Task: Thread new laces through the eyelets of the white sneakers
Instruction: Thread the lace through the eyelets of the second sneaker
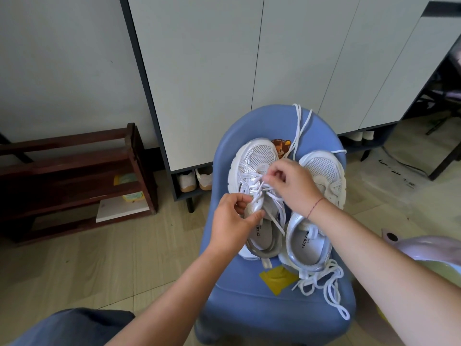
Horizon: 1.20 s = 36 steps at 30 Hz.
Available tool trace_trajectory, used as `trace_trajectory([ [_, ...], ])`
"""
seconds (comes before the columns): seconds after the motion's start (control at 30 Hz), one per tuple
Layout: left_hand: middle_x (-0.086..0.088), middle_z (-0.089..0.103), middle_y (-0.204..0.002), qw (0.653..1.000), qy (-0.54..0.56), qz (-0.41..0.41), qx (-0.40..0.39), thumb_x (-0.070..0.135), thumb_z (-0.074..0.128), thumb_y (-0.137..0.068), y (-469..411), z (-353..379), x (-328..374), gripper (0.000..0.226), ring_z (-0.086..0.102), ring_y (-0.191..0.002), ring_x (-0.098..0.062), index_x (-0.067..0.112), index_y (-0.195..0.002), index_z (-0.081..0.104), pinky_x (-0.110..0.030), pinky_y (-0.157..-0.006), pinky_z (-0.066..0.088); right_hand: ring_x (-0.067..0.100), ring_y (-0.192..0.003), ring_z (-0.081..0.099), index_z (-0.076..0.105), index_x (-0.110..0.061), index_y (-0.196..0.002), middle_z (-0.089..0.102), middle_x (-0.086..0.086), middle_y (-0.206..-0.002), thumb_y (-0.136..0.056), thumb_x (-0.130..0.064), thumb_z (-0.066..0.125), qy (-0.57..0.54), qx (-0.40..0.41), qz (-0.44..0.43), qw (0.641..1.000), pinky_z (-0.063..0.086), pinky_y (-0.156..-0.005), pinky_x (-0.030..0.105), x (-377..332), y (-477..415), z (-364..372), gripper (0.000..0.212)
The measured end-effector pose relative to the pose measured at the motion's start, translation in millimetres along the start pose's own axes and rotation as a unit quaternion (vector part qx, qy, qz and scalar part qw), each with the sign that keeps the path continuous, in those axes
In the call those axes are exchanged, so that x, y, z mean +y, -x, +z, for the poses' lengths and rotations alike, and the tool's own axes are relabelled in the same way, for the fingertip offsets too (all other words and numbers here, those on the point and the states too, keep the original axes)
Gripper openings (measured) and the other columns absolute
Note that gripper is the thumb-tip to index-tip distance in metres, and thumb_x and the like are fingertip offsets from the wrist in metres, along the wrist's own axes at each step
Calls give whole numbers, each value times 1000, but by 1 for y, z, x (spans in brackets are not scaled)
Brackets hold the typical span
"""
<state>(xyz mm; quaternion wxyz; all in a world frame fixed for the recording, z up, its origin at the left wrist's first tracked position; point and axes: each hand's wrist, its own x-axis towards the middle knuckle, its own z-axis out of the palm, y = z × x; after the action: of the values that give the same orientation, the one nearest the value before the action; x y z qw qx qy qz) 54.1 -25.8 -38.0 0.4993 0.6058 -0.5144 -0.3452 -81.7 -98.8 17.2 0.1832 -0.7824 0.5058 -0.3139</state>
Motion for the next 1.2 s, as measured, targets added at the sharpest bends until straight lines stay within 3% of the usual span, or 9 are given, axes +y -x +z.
trace_trajectory([
  [0.17, 2, 56, -99, 1000, 1, -3, -7, 17, 80, -76, 1, 0, 1, 30, 50, -74, 3, 20, -97, 59, -5, -66, 41, 14, -77, 50, 59, -12, -87, 56, -1, -80, -93, -23, 55, -138, 182, 134, 964, 38, -63, 21, 9, -17, -28, 13],
  [0.27, 2, 56, -98, 1000, -5, -3, -4, 18, 80, -76, 0, 0, 0, 30, 50, -75, -1, 21, -97, 59, -6, -66, 41, 23, -83, 54, 59, -12, -84, 56, 2, -83, -91, -22, 57, -61, 225, 144, 962, 45, -76, 34, 19, -18, -28, 13],
  [0.33, 2, 56, -99, 1000, -5, -4, -1, 19, 81, -75, 0, 0, -1, 31, 51, -74, 1, 22, -96, 59, -5, -66, 41, 26, -93, 53, 61, -19, -85, 53, -1, -89, -86, -18, 62, 29, 184, 88, 979, 43, -87, 44, 17, -13, -22, 2],
  [0.53, 1, 58, -99, 1000, -7, -3, 0, 18, 81, -75, 0, 0, -2, 31, 51, -72, 6, 22, -95, 58, -6, -65, 41, 11, -103, 44, 71, -29, -86, 47, -16, -92, -77, -36, 73, 39, -61, -33, 997, 34, -98, 38, -1, -5, -5, 11],
  [0.73, 2, 58, -99, 1000, -10, -3, 0, 18, 81, -74, -1, 0, -2, 32, 51, -73, 9, 20, -97, 59, -5, -66, 41, 10, -99, 43, 59, -30, -76, 43, -16, -82, -82, -33, 68, 127, -124, -57, 982, 30, -92, 35, 0, -5, 2, 11],
  [0.83, -1, 58, -101, 1000, -2, -4, -1, 17, 81, -75, -1, -1, -2, 32, 51, -73, 3, 20, -97, 58, -5, -66, 41, 13, -89, 47, 65, -17, -79, 50, -9, -83, -85, -23, 65, 39, -6, -40, 998, 39, -85, 33, 3, -10, -3, 9],
  [0.93, -2, 57, -101, 1000, 2, -6, -5, 18, 80, -75, 0, -1, 0, 32, 50, -74, 0, 18, -99, 59, -6, -67, 41, 11, -77, 49, 65, -8, -86, 59, 12, -93, -89, -17, 61, -95, 166, 48, 980, 36, -69, 6, 6, -27, -29, 10],
  [1.0, -3, 58, -101, 1000, 0, -7, -4, 18, 81, -75, 1, -1, 0, 32, 51, -75, -1, 19, -98, 59, -6, -67, 42, 4, -70, 48, 64, -11, -85, 60, 16, -96, -90, -17, 60, -93, 190, 69, 975, 34, -66, 3, 10, -33, -39, 8],
  [1.2, -2, 58, -102, 1000, -3, -9, 1, 18, 81, -75, 1, 0, 0, 31, 51, -75, -2, 21, -97, 58, -5, -66, 41, 20, -102, 48, 67, -22, -90, 45, -6, -99, -83, -11, 67, 40, 64, 24, 997, 38, -97, 41, 8, -14, -21, 13],
])
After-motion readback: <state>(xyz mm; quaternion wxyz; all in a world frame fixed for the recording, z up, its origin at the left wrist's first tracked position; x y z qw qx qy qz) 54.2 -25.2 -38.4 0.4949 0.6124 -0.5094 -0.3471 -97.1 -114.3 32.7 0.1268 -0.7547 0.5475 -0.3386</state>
